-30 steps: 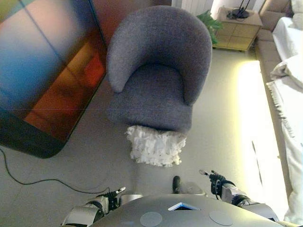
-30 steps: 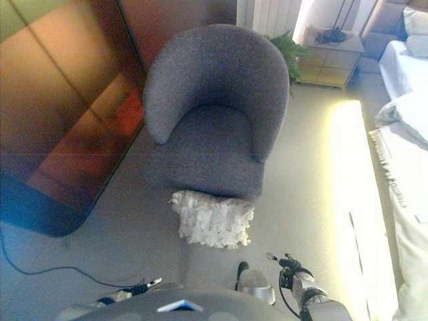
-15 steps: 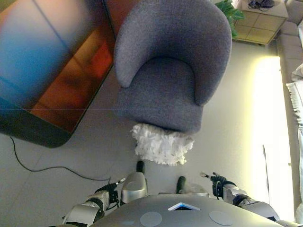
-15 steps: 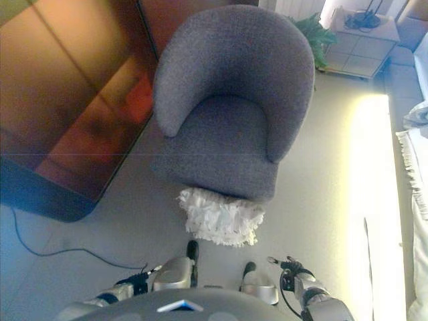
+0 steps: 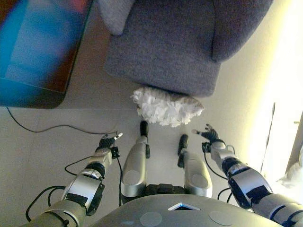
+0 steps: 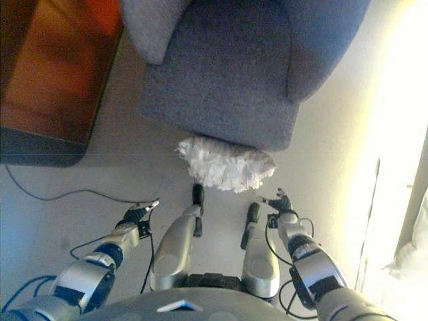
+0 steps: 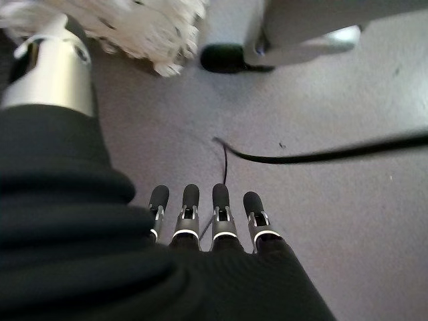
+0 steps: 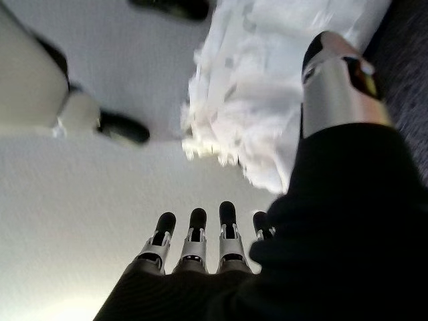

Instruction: Pick up the cushion and take it to the sofa

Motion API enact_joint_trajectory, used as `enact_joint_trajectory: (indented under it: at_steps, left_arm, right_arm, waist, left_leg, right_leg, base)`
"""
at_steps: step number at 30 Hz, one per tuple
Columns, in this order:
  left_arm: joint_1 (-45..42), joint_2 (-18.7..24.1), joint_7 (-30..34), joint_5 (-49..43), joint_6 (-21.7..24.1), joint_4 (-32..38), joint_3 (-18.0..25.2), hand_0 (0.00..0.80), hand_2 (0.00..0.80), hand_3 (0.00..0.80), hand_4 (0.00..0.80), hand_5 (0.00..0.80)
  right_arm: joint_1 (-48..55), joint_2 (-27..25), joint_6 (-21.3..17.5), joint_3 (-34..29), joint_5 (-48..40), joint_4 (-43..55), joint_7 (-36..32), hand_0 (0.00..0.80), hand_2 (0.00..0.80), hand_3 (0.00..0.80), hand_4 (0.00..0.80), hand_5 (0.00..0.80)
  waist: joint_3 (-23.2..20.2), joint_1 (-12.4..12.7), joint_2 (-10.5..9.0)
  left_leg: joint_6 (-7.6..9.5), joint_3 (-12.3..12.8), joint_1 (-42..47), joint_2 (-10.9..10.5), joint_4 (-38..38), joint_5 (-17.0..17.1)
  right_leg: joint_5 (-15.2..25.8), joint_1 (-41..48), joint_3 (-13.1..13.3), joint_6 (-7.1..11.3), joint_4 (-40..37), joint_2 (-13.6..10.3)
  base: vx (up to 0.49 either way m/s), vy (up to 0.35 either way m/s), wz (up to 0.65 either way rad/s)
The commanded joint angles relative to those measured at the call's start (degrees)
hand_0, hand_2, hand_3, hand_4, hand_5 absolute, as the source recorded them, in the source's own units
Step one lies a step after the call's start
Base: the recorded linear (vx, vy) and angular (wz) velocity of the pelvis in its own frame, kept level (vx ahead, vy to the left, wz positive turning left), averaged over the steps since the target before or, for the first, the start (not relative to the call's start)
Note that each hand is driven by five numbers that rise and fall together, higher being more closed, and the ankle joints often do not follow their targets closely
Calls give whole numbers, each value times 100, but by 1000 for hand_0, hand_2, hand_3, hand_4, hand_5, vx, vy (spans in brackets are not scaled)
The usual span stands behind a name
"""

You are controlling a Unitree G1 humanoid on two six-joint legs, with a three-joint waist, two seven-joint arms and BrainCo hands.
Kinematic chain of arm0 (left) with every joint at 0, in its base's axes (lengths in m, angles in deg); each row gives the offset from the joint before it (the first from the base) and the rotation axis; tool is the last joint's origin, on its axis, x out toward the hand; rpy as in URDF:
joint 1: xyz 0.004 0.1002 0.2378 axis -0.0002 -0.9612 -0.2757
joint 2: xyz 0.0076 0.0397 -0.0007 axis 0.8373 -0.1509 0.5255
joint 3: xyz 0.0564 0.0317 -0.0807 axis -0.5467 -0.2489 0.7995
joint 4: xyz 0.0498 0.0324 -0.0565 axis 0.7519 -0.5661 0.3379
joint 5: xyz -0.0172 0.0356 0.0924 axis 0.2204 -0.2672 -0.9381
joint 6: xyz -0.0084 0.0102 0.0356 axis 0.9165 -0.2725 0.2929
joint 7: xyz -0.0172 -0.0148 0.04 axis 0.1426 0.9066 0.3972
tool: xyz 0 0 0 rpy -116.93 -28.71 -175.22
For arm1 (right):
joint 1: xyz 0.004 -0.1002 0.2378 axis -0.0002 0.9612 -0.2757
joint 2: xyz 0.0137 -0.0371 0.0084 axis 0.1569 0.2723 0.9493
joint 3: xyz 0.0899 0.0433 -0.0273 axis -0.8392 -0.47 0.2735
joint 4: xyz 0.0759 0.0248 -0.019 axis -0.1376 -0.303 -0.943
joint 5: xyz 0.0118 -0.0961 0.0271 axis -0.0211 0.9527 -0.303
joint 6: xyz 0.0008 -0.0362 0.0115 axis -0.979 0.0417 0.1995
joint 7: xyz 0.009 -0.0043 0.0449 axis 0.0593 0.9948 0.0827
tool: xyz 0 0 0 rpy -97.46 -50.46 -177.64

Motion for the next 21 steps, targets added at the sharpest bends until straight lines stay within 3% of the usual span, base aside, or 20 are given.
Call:
enact_joint_trajectory:
  at_steps: [1, 6, 8, 9, 10, 11, 15, 20, 21]
  left_arm:
    - [585, 110, -821, 118, 355, 317, -73, 0, 0, 0, 0, 0]
    - [1389, 386, -938, -173, 507, 484, -197, 0, 0, 0, 0, 0]
    - [1651, 467, -1096, -281, 913, 677, -320, 0, 0, 0, 0, 0]
    - [1789, 491, -409, 302, 1372, 666, -278, 0, 0, 0, 0, 0]
    - [1861, 526, -1135, -263, 1162, 631, -288, 0, 0, 0, 0, 0]
    - [1994, 648, -1107, -54, 1384, 553, -399, 0, 0, 0, 0, 0]
    - [2199, 705, -1066, 81, 1405, 801, -422, 0, 0, 0, 0, 0]
    - [2588, 831, -851, 220, 1563, 1032, -513, 0, 0, 0, 0, 0]
    - [2624, 847, -865, 255, 1634, 1039, -551, 0, 0, 0, 0, 0]
  right_arm:
    - [-470, -485, -157, 133, 134, 538, 608, 0, 0, 0, 0, 0]
    - [-1380, -939, -38, 140, 121, 518, 827, 0, 0, 0, 0, 0]
    - [-1693, -1127, 52, 188, 44, 569, 784, 0, 0, 0, 0, 0]
    - [-1821, -1164, 30, 211, 15, 542, 756, 0, 0, 0, 0, 0]
    - [-1887, -1182, -5, 227, 24, 516, 741, 0, 0, 0, 0, 0]
    - [-2015, -1248, -66, 288, 78, 521, 743, 0, 0, 0, 0, 0]
    - [-2370, -1399, 6, 446, 128, 755, 957, 0, 0, 0, 0, 0]
    - [-2878, -1602, 31, 669, 280, 773, 849, 0, 0, 0, 0, 0]
    - [-2917, -1617, 34, 728, 307, 762, 846, 0, 0, 0, 0, 0]
  waist:
    - [295, -265, -99]
    - [493, -389, -62]
    - [493, -431, 33]
    - [493, -454, 56]
    - [493, -466, 68]
    - [493, -483, 112]
    - [493, -535, 249]
    - [493, -532, 298]
    - [493, -523, 307]
  left_leg:
    - [-132, 177, -860, 6, 946, -459]
    - [32, 348, -1748, 46, 1735, -810]
    - [81, 403, -2121, 38, 1841, -861]
    - [96, 407, -2262, 23, 1918, -909]
    - [102, 412, -2337, 19, 1972, -937]
    - [95, 444, -2520, 18, 2092, -978]
    - [127, 436, -3242, 16, 2435, -1009]
    - [166, 485, -4106, 95, 2880, -1083]
    - [115, 445, -4158, 117, 3029, -1254]
  right_leg:
    - [396, -419, 225, -133, -520, -282]
    - [486, -1904, 379, -36, 222, -441]
    - [515, -2451, 444, -4, 465, -435]
    - [485, -2628, 429, -3, 609, -445]
    - [471, -2718, 421, -3, 672, -454]
    - [496, -2941, 430, 0, 739, -474]
    - [544, -3783, 589, -77, 1167, -413]
    - [467, -4740, 566, -138, 1891, -440]
    - [295, -4815, 592, -104, 2125, -423]
  base:
    - [-135, 50, 11]
    - [-92, 88, 6]
    - [-34, 126, -8]
    - [-10, 98, -14]
    - [6, 102, -16]
    - [3, 127, -13]
    - [1, 81, -11]
    - [-10, -4, -3]
    - [28, -22, 6]
